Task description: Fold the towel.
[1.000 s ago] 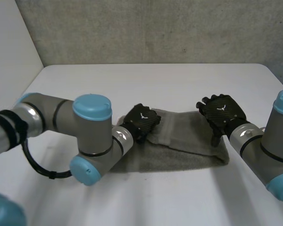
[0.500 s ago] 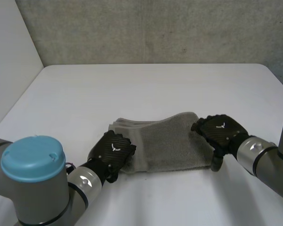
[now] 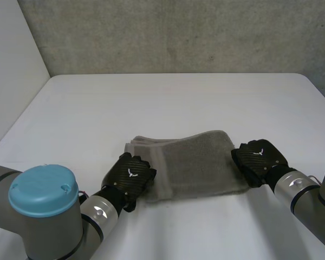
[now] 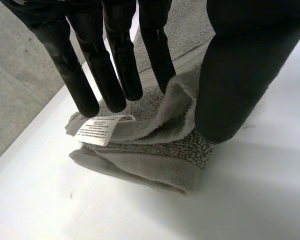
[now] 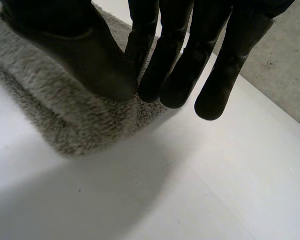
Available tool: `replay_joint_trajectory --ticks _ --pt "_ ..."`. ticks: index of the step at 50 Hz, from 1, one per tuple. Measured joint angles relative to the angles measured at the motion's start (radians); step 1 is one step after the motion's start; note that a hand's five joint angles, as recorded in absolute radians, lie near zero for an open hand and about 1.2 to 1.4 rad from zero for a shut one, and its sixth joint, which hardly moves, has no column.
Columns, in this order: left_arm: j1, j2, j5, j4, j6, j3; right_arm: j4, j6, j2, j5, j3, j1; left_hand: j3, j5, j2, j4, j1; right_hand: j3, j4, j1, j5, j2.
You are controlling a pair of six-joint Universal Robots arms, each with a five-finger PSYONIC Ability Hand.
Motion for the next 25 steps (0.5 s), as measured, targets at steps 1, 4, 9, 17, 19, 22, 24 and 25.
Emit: replay_joint_trajectory --ticks 1,4,9,17,19,22,24,25 --pt "0.001 0.002 0.0 0.0 0.0 0.0 -0.003 0.002 0.002 0.0 0.0 0.0 -0.014 -0.014 -0.013 -0.014 -0.015 0.01 0.014 0.012 0.017 0.006" --pt "0.005 0.009 -0.006 -0.001 -0.002 -0.001 -0.006 0.005 0.004 0.0 0.003 0.0 -0.08 -0.077 -0.079 -0.08 -0.077 0.018 0.032 0.017 0.031 0.018" --pt "0.014 0.024 -0.026 -0.002 -0.008 -0.003 -0.002 0.008 0.007 -0.001 0.015 0.0 -0.136 -0.137 -0.135 -0.134 -0.134 -0.158 -0.159 -0.174 -0.171 -0.168" --pt "0.038 0.04 -0.046 -0.002 -0.011 -0.005 0.004 0.01 0.003 0.002 0.049 0.002 -0.176 -0.178 -0.175 -0.175 -0.175 -0.903 -0.901 -0.904 -0.945 -0.905" --pt "0.048 0.044 -0.047 -0.002 -0.012 -0.006 0.004 0.01 0.001 0.002 0.059 0.003 -0.179 -0.182 -0.178 -0.178 -0.177 -0.905 -0.909 -0.907 -0.956 -0.905" --pt "0.061 0.047 -0.047 -0.002 -0.013 -0.007 0.002 0.01 -0.001 0.0 0.07 0.003 -0.181 -0.184 -0.181 -0.18 -0.18 -0.905 -0.909 -0.907 -0.956 -0.905" --pt "0.068 0.048 -0.047 -0.002 -0.014 -0.008 0.001 0.01 -0.001 -0.002 0.075 0.002 -0.182 -0.185 -0.181 -0.181 -0.18 -0.905 -0.909 -0.907 -0.956 -0.905" --pt "0.07 0.048 -0.047 -0.002 -0.014 -0.008 0.0 0.01 -0.001 -0.002 0.075 0.002 -0.182 -0.185 -0.181 -0.181 -0.181 -0.905 -0.909 -0.907 -0.955 -0.905"
